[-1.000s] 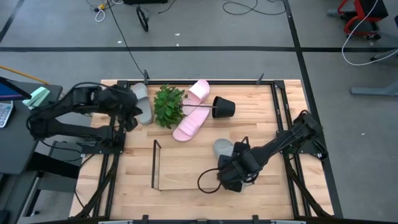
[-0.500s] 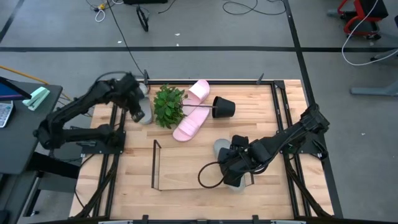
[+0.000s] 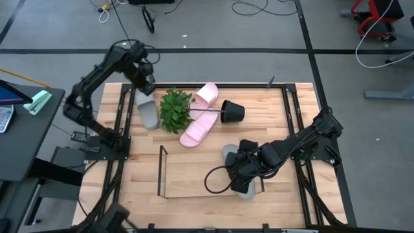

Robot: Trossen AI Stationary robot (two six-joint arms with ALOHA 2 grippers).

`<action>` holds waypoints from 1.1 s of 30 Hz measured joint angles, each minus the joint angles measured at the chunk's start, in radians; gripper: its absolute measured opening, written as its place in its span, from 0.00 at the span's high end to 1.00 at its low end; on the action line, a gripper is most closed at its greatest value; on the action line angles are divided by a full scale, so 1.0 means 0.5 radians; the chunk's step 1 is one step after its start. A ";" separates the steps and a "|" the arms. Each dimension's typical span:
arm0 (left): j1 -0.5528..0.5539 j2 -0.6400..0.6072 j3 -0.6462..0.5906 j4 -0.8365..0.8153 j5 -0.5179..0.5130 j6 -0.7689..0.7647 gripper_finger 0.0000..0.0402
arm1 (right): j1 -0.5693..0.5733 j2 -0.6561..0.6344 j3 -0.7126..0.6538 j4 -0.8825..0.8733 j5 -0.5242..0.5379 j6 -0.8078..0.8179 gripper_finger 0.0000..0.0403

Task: Pick and place slides into the shelf
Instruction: Put the gray slipper on the shelf

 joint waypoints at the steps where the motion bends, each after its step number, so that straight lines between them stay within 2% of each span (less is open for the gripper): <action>1: 0.020 0.055 0.028 -0.001 -0.001 -0.003 0.80 | -0.002 -0.004 0.000 0.000 0.003 0.002 0.39; 7: 0.061 0.251 0.064 -0.089 -0.004 0.123 0.75 | -0.002 -0.011 0.000 0.010 0.038 0.089 0.39; 14: 0.037 0.227 -0.064 -0.027 -0.017 0.235 0.73 | -0.002 -0.011 0.000 0.010 0.123 0.183 0.39; 21: -0.088 0.227 -0.065 -0.026 -0.287 0.341 0.79 | -0.002 -0.011 0.000 0.011 0.142 0.144 0.39; 28: -0.239 0.227 -0.065 -0.058 -0.410 0.395 0.79 | -0.002 -0.011 0.000 0.012 0.155 0.148 0.39; 33: -0.325 0.184 -0.068 -0.168 -0.442 0.301 0.80 | -0.002 -0.011 0.000 0.012 0.161 0.154 0.39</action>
